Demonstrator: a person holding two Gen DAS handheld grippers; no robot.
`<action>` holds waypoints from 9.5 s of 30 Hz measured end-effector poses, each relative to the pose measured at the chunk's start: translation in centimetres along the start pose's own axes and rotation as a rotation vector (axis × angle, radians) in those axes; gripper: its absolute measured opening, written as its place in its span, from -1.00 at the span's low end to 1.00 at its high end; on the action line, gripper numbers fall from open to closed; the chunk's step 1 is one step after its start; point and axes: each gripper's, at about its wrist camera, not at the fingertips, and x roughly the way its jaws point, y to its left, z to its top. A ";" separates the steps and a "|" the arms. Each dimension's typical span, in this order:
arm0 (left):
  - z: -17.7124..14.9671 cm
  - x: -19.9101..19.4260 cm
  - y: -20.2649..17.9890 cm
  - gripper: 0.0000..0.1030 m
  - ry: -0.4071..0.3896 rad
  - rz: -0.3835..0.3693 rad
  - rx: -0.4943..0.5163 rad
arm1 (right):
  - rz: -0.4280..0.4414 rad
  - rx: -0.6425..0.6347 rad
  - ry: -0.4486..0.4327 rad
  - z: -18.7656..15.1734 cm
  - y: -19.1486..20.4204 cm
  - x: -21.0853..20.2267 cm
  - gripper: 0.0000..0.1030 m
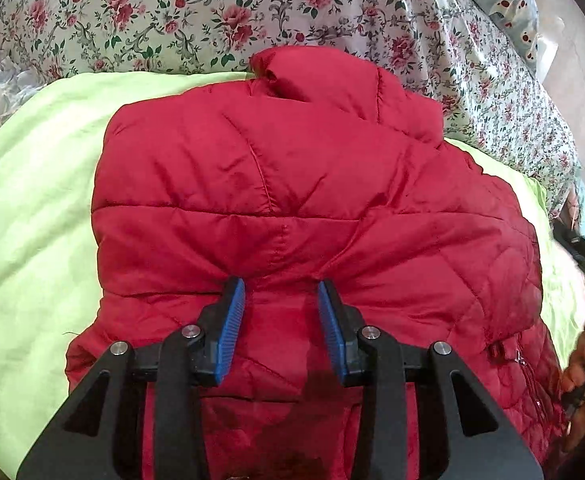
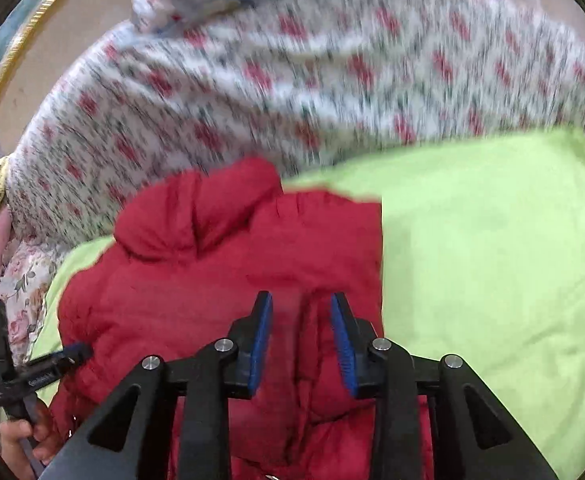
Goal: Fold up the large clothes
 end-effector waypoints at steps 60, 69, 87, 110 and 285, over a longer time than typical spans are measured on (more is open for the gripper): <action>-7.7 -9.9 4.4 0.21 0.056 0.066 -0.094 | 0.101 -0.104 0.260 -6.3 0.0 -6.1 0.22; -13.2 -13.6 6.2 0.29 0.093 0.040 -0.153 | 0.044 -0.064 0.304 -9.3 -4.5 -11.1 0.32; -20.3 -15.9 5.4 0.42 0.176 0.022 -0.160 | 0.032 0.050 0.401 -14.6 -7.7 -14.7 0.36; -23.5 -16.3 2.5 -0.35 0.192 -0.063 -0.049 | 0.116 0.067 0.433 -17.7 -5.8 -16.1 -0.34; 5.0 -0.3 3.0 0.11 -0.121 0.142 -0.097 | -0.043 -0.078 0.235 2.0 0.5 13.9 0.59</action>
